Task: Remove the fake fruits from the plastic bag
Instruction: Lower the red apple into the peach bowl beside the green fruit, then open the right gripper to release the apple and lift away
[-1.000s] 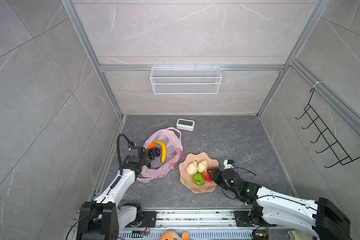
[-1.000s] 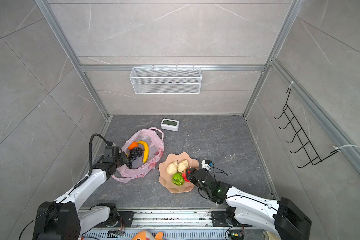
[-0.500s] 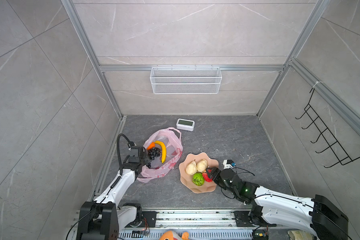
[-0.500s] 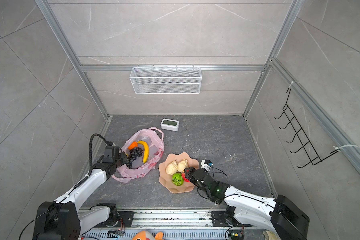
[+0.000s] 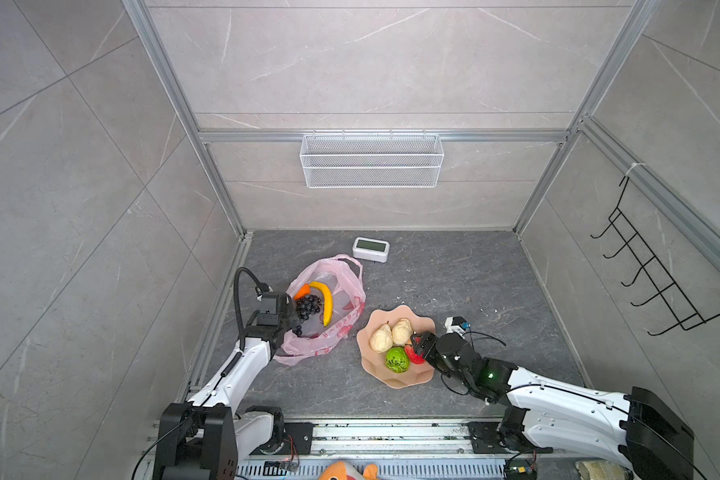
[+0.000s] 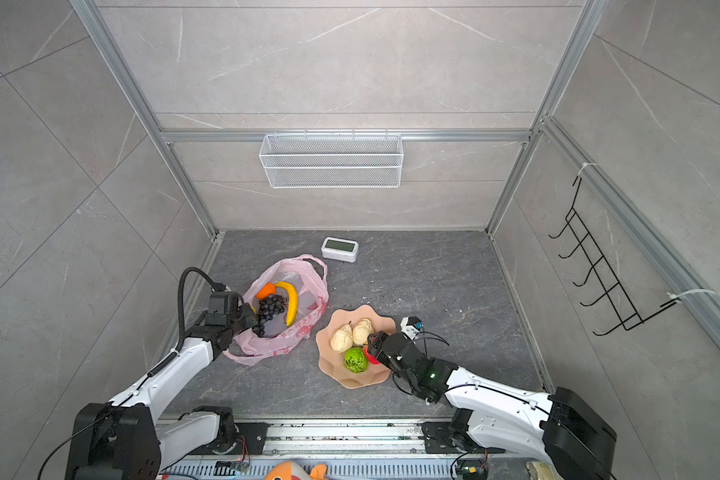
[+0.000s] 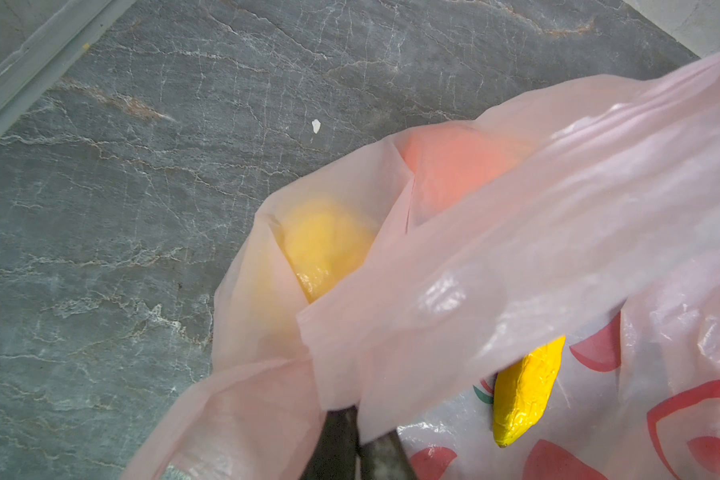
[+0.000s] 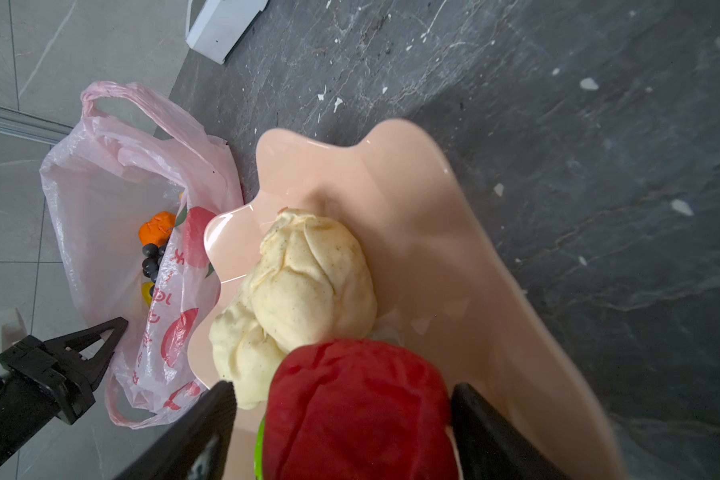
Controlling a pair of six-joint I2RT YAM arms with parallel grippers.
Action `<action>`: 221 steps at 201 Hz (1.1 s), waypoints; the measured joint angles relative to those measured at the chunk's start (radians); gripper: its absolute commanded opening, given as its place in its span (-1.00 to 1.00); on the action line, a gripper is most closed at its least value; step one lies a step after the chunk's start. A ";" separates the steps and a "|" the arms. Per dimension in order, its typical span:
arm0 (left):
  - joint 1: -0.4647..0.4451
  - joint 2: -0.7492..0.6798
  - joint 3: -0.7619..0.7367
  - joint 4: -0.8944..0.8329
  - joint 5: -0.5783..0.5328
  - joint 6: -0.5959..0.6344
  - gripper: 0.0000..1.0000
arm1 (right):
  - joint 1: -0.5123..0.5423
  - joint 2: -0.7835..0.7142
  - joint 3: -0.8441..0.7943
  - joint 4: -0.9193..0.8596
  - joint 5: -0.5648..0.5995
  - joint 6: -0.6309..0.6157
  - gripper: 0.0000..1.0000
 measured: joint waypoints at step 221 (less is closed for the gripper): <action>0.000 0.000 0.000 0.006 0.000 0.000 -1.00 | 0.039 -0.017 0.147 -0.394 0.132 0.001 0.34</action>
